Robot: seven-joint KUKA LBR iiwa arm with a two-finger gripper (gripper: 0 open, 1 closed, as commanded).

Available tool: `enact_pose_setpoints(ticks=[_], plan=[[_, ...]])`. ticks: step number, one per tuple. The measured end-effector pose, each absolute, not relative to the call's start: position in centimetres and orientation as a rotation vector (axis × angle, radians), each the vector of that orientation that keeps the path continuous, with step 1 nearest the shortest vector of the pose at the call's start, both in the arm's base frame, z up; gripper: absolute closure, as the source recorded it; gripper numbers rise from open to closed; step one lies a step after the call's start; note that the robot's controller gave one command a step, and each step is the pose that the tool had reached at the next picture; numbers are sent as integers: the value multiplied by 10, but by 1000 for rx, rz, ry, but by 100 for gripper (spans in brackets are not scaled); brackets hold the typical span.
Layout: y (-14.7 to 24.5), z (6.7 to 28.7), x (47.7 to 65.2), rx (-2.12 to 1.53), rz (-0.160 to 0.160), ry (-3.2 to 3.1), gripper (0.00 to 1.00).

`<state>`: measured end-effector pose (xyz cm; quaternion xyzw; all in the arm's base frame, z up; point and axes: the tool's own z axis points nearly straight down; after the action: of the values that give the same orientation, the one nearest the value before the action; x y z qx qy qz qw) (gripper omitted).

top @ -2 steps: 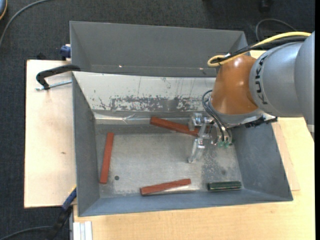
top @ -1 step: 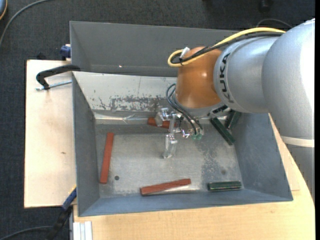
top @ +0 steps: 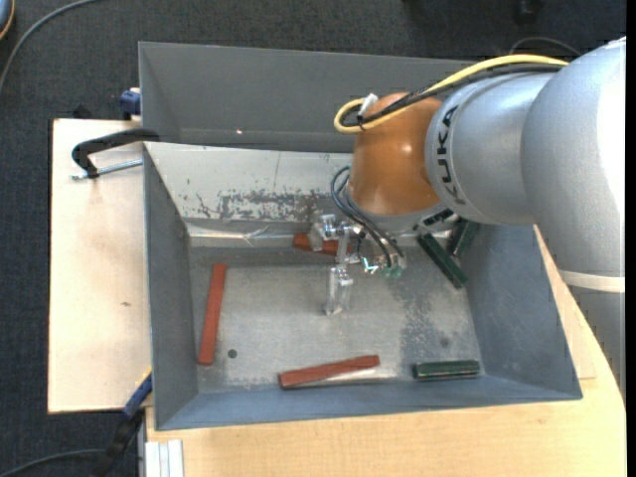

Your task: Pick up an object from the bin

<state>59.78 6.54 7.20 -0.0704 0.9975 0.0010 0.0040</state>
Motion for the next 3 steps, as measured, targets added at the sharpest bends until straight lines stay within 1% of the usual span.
enact_pose_setpoints(ticks=[1,2,3], plan=[[38,182,603,-115,2,3124,0],[62,133,592,-658,3,3073,0],[65,276,586,-814,-2,3017,0]])
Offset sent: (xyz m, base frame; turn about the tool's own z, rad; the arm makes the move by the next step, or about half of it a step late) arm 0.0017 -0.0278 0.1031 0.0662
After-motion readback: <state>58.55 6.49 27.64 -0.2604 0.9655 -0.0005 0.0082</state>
